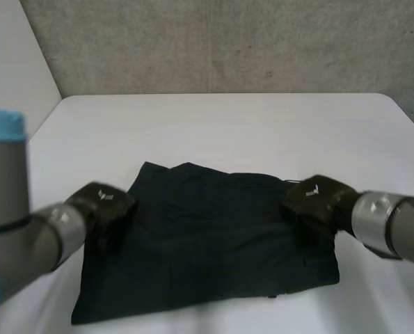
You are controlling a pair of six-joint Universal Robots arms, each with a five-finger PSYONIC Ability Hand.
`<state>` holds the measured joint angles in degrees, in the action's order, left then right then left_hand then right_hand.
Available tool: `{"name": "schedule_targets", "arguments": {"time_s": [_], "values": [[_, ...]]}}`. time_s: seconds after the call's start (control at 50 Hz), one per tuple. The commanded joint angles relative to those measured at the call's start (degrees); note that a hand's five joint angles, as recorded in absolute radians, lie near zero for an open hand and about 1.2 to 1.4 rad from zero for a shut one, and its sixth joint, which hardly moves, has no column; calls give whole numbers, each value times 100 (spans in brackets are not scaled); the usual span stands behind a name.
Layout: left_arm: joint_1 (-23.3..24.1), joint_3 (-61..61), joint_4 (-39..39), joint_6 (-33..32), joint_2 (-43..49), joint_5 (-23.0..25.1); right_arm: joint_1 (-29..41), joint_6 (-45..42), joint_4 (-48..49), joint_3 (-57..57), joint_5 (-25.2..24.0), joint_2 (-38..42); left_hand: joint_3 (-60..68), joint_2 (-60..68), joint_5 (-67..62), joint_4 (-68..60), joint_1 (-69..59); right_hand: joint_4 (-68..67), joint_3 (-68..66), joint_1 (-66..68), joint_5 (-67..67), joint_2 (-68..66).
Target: Fold the shorts.
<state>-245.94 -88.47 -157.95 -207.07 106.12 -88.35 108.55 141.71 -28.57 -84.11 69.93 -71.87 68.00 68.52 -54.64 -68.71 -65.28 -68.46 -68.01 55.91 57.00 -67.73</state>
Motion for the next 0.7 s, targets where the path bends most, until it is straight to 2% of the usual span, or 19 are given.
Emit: {"name": "schedule_targets", "arguments": {"time_s": [0.02, 0.12, 0.26, 0.38, 0.54, 0.66, 0.68, 0.7], "values": [[37, 1981, 1, 27, 1612, -665, 8, 515, 396, 1063, 495, 989, 1200, 1148, -1536, -1129, -1472, -1154, -1199, 2409, 1300, -1227], [63, 3124, 1, 18, 2430, -1158, 8, 717, 931, 1520, 855, 1437, 1200, 1148, -1536, -1129, -1472, -1154, -1199, 2409, 1300, -1227], [177, 4197, -174, 9, 3248, -1167, 8, 735, 1688, 1626, 1014, 1781, 1200, 1148, -1536, -1129, -1472, -1154, -1199, 2409, 1300, -1227], [265, 4470, -745, 18, 3609, -1167, 193, 735, 2373, 1617, 1242, 2045, 1200, 1148, -1536, -1129, -1472, -1154, -1199, 2409, 1300, -1227], [248, 4470, -1974, 9, 3767, -1176, 237, 718, 2989, 1538, 1489, 2247, 1200, 1148, -1536, -1129, -1472, -1154, -1199, 2409, 1300, -1227], [230, 4453, -2292, 9, 3916, -1018, 246, 709, 3147, 1547, 1489, 2414, 1200, 1148, -1536, -1129, -1472, -1154, -1199, 2409, 1300, -1227], [248, 4453, -2301, 9, 3943, -948, 254, 709, 3261, 1556, 1498, 2440, 886, 834, -1221, -815, -1158, -1154, -1199, 2409, 1300, -1227], [274, 4435, -2301, 9, 3978, -817, 246, 709, 3349, 1547, 1506, 2449, -966, -1018, 630, 1037, 694, -1154, -1199, 2409, 1300, -1227]]}}
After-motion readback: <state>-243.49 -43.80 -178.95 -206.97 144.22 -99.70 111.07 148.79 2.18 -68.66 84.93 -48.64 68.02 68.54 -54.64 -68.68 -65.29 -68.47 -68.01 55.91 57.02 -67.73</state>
